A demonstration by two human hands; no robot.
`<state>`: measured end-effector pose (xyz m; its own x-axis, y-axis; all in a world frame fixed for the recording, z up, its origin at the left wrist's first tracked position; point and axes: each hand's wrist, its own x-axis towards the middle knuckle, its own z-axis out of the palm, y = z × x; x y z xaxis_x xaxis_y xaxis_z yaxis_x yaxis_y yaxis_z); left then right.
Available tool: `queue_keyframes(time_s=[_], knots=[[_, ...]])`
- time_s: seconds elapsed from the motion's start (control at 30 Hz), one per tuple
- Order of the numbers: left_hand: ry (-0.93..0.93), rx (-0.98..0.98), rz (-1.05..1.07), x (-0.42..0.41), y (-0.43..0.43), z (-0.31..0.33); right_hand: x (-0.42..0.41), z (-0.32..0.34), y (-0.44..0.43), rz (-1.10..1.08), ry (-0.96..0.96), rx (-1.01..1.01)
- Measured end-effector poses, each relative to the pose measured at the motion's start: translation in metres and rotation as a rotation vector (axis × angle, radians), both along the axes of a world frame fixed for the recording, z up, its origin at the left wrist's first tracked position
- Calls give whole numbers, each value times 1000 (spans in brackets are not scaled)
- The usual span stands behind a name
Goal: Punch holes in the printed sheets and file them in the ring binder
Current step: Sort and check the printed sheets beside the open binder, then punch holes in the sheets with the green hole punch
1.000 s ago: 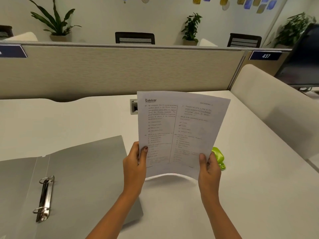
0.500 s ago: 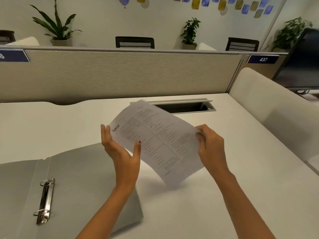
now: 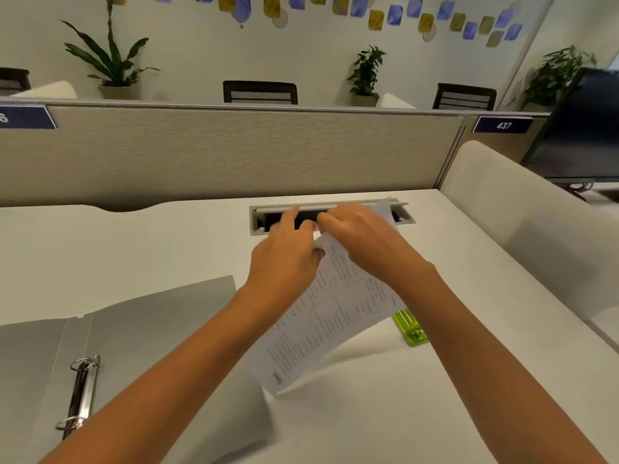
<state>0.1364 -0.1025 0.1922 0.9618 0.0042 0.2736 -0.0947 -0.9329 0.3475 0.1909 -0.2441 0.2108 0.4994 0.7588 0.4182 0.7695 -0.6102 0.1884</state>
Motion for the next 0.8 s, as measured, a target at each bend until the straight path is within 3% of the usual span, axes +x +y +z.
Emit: queue_keyframes(time_s=[0.13,0.4,0.5,0.6,0.8], knots=[[231,-199,-32,0,-1,-10,0,-4,5,33,-17,-24],[240,-691,114,1,27,-55,-5,-47,-38,-256,100,364],[303,-967,191,-1,31,-77,-12,-79,-65,-458,260,514],[358,-1124,282,-6,25,-99,-16,-113,-96,-643,411,590],[412,-1148,382,-12,-1,-136,-11,-156,-146,-1004,824,661]])
